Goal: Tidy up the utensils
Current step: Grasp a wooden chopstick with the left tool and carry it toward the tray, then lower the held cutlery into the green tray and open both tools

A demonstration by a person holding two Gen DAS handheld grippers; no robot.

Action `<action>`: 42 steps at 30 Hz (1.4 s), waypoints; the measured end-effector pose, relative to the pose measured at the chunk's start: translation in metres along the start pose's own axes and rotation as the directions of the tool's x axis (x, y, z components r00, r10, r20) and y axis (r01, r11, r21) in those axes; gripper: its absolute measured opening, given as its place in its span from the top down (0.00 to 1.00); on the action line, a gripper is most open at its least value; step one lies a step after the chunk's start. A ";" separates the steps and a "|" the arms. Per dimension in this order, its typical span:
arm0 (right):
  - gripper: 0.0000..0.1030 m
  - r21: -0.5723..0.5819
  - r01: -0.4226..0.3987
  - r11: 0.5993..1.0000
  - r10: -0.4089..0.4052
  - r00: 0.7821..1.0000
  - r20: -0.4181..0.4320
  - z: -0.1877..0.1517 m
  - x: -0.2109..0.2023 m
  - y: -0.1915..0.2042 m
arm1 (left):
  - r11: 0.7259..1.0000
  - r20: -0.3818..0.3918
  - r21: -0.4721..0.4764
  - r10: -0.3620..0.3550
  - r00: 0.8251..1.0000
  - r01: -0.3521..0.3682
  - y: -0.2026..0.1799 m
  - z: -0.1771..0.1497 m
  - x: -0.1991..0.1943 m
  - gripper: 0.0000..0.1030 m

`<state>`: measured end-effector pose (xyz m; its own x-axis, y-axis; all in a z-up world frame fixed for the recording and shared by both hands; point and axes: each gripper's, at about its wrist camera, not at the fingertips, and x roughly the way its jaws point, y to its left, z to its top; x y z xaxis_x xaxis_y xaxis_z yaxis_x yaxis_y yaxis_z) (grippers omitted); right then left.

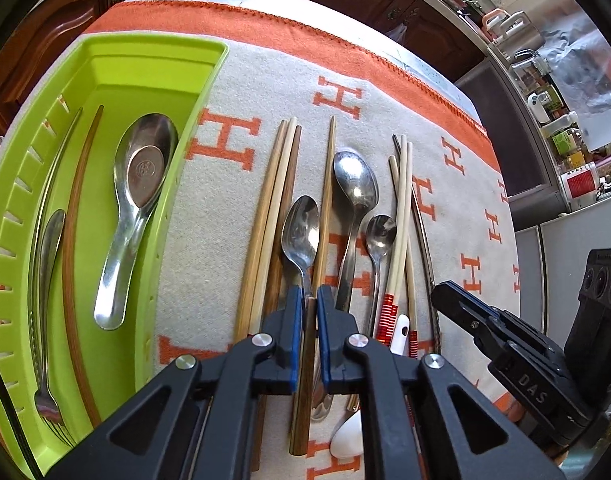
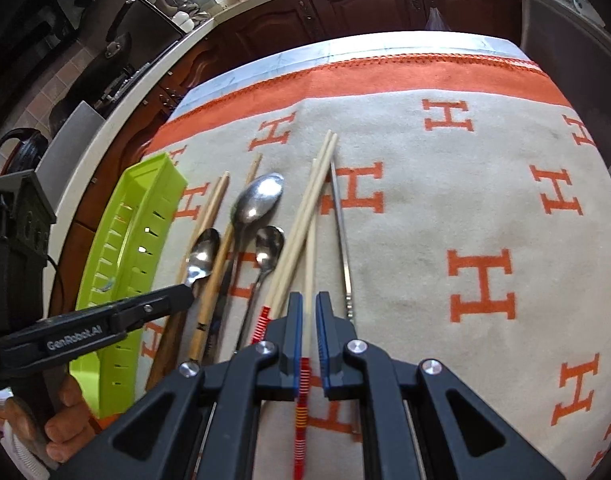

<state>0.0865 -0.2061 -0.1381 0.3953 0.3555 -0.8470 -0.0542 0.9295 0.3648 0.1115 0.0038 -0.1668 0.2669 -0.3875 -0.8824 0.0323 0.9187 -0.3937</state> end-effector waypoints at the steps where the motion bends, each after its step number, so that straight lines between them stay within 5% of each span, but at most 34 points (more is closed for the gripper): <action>1: 0.92 0.003 -0.031 1.000 0.031 0.999 -0.007 0.002 0.001 0.003 | 1.000 0.004 0.002 -0.001 1.000 0.001 0.000 -0.001 -0.001 0.95; 10: 0.92 0.061 -0.169 0.984 0.172 0.984 -0.042 0.028 0.033 0.025 | 0.999 0.057 0.029 -0.021 0.998 0.020 0.001 -0.006 -0.030 0.95; 20: 0.92 0.050 -0.122 0.991 0.125 0.989 -0.081 0.038 0.058 0.030 | 0.998 0.129 0.043 -0.056 0.990 0.050 0.017 -0.010 -0.087 0.95; 31: 0.93 0.025 -0.109 0.994 0.110 0.992 -0.055 0.040 0.067 0.036 | 0.998 0.214 -0.050 0.048 0.976 -0.038 0.084 -0.011 -0.132 0.95; 35: 0.95 0.025 -0.108 0.994 0.108 0.993 -0.039 0.037 0.065 0.037 | 0.992 0.204 -0.069 0.118 0.972 -0.106 0.102 -0.016 -0.124 0.95; 42: 0.96 -0.008 -0.076 0.997 0.076 0.997 -0.015 0.030 0.060 0.048 | 0.990 0.149 -0.069 0.136 0.980 -0.127 0.115 -0.028 -0.098 0.95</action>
<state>0.1348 -0.1433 -0.1601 0.3765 0.4266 -0.8223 -0.0912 0.9004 0.4254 0.0622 0.1453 -0.1333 0.4089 -0.2436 -0.8795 -0.0686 0.9528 -0.2958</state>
